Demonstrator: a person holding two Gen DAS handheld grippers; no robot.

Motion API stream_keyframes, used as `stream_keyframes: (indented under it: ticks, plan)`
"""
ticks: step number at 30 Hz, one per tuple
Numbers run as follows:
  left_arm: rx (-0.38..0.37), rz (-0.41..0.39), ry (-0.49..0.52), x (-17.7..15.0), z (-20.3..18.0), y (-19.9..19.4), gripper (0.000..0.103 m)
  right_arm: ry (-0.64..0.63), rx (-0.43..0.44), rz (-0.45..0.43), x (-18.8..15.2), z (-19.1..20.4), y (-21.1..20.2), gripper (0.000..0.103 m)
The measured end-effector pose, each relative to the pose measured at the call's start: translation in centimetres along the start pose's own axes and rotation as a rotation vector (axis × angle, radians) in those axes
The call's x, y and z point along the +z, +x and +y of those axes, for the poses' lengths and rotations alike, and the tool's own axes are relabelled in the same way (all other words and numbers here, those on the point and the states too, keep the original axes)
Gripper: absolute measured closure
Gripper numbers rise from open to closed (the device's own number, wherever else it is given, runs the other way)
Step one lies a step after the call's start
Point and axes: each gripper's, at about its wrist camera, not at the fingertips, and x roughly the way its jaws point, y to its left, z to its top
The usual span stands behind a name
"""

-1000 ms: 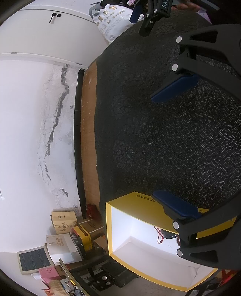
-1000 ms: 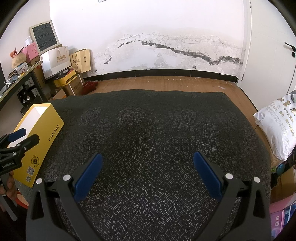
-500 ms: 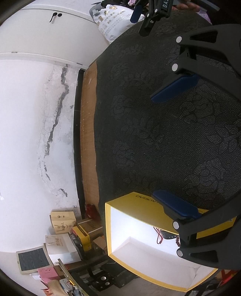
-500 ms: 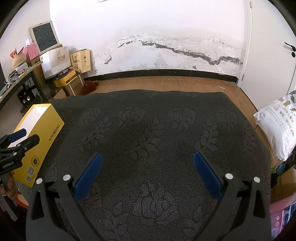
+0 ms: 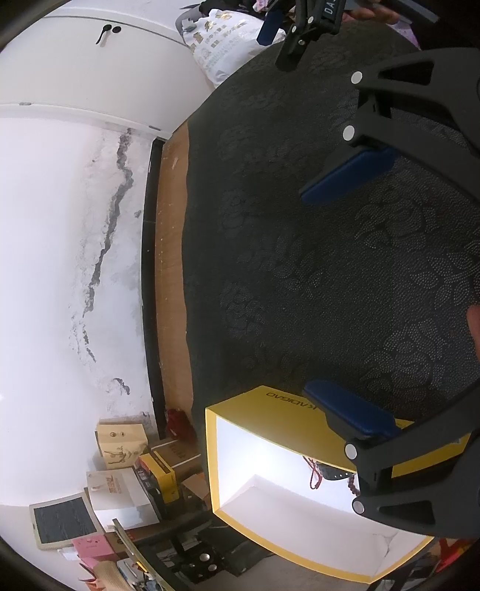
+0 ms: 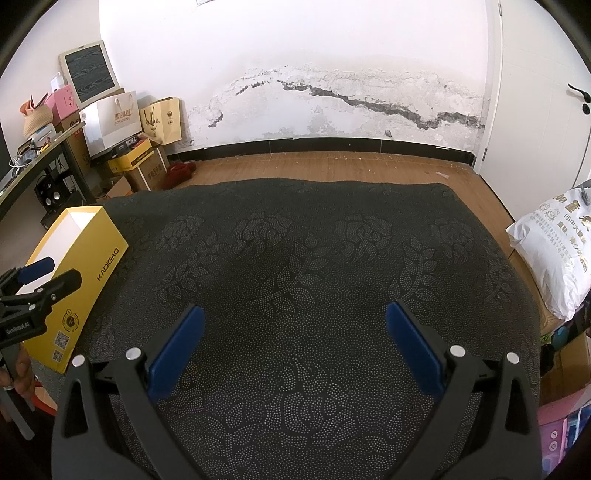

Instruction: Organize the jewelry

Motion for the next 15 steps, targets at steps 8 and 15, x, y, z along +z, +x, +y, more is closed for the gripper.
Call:
stream_keyframes:
  ticks: [8,15]
  plan:
    - [0.002,-0.006,0.006,-0.02,-0.07,-0.17,0.009,0.001,0.0,0.0,-0.03,0.02,0.02,0.007]
    - [0.004,-0.005,0.012,-0.01,-0.23,-0.18,0.009,0.001,-0.001,0.0,-0.03,0.0,-0.06,0.007]
